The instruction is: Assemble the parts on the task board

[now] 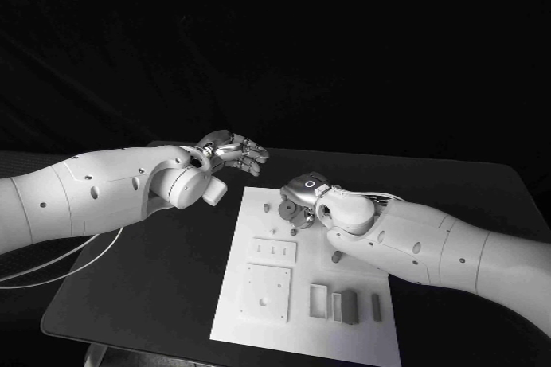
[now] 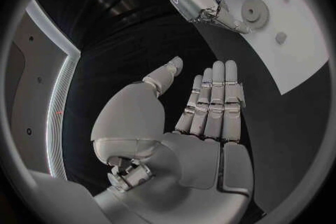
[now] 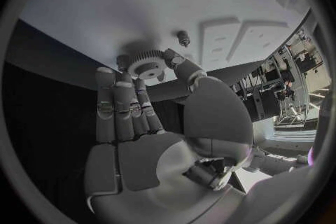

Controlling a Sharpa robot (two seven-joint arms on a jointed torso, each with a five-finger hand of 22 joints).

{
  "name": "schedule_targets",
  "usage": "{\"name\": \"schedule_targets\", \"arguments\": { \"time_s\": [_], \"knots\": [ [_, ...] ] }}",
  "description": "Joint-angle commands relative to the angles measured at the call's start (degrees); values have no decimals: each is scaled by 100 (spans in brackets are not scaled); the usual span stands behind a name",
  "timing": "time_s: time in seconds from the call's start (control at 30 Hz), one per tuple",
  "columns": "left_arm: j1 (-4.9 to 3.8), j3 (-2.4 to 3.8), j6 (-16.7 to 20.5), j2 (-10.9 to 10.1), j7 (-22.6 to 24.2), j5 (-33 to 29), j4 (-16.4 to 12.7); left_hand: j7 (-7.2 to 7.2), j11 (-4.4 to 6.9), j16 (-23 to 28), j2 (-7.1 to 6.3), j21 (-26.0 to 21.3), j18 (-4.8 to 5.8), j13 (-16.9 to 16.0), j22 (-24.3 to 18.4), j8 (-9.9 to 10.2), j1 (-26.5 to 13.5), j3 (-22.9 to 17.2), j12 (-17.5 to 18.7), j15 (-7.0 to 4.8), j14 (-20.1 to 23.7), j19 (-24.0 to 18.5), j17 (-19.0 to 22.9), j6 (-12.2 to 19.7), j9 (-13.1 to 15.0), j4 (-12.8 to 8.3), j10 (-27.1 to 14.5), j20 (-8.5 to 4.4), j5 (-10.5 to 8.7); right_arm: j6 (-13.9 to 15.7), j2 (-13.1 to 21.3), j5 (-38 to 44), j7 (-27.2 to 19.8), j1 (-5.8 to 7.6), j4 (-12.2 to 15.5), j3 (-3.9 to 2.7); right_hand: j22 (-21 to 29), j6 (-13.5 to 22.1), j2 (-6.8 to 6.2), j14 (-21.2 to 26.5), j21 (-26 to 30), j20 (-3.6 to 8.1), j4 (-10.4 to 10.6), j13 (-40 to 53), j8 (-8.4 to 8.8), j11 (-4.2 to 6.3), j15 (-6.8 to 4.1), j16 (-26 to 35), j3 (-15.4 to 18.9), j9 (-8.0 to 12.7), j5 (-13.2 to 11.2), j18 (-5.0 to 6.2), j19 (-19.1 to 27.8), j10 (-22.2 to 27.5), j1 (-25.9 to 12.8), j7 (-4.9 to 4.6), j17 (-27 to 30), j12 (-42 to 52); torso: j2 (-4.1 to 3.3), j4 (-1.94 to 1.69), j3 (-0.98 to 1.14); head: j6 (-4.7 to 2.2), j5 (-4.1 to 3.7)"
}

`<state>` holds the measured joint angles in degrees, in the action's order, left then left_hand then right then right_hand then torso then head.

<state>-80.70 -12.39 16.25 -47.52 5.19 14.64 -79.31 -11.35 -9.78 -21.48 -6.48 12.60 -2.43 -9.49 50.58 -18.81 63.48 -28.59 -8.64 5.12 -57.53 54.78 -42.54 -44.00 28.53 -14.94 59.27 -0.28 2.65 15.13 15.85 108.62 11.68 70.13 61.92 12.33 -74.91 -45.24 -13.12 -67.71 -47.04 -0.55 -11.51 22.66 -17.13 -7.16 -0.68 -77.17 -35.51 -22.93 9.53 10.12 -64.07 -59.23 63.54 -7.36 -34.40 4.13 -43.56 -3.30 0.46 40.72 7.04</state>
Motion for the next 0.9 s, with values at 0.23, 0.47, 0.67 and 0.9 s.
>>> {"name": "schedule_targets", "arguments": {
  "time_s": [0.23, 0.47, 0.67, 0.9],
  "knots": [
    [-9, 6, -20, 7, 28, 18, -7, -50, 6, 23, -54, -33, -98, -10, 7, 25, -1, -22, 37, -4, -28, 19, -10, 57, 9, -14, -50, -31, 19, -208, -3, 0, 8, -4, -9, 6, -107, 448, -126, 140, 43, -38, 331, 320, 169, 119, 28, 38, -147, 73, 33, 488, 123, -618, 76, 320, -37, -13, 0, 3, 0, 18, 8],
    [-9, 6, -18, -2, 25, 24, -9, -50, 6, 26, -57, -34, -98, -12, 8, 26, 2, -23, 37, -4, -29, 19, -13, 58, 10, -18, -50, -31, 19, -187, 23, 0, 37, -6, -11, 7, -109, 625, -193, 180, 46, -47, 414, 349, 202, 89, 56, 35, -150, 73, 31, 488, 149, -510, 85, 386, -48, -31, 1, 5, 2, 17, 8],
    [-9, 6, -20, 0, 25, 28, -6, -50, 7, 30, -60, -36, -99, -13, 10, 27, 11, -25, 39, -5, -30, 19, -17, 59, 11, -25, -50, -32, 19, -54, 74, 0, 24, -12, 70, 6, -109, 629, -187, 183, 44, -47, 425, 355, 195, 87, 58, 34, -153, 68, 31, 488, 151, -507, 92, 380, -50, -26, 1, 5, 6, 18, 6],
    [-9, 6, -20, -2, 24, 30, -5, -50, 6, 34, -61, -37, -100, -15, 11, 27, 19, -27, 40, -5, -31, 20, -21, 59, 12, -31, -50, -33, 19, 22, 143, -4, 12, -22, 191, 6, -111, 584, -178, 181, 34, -44, 456, 383, 141, 95, 51, 23, -148, 38, 29, 488, 146, -524, 102, 337, -56, -5, 0, 7, 5, 19, 3]
  ]
}}
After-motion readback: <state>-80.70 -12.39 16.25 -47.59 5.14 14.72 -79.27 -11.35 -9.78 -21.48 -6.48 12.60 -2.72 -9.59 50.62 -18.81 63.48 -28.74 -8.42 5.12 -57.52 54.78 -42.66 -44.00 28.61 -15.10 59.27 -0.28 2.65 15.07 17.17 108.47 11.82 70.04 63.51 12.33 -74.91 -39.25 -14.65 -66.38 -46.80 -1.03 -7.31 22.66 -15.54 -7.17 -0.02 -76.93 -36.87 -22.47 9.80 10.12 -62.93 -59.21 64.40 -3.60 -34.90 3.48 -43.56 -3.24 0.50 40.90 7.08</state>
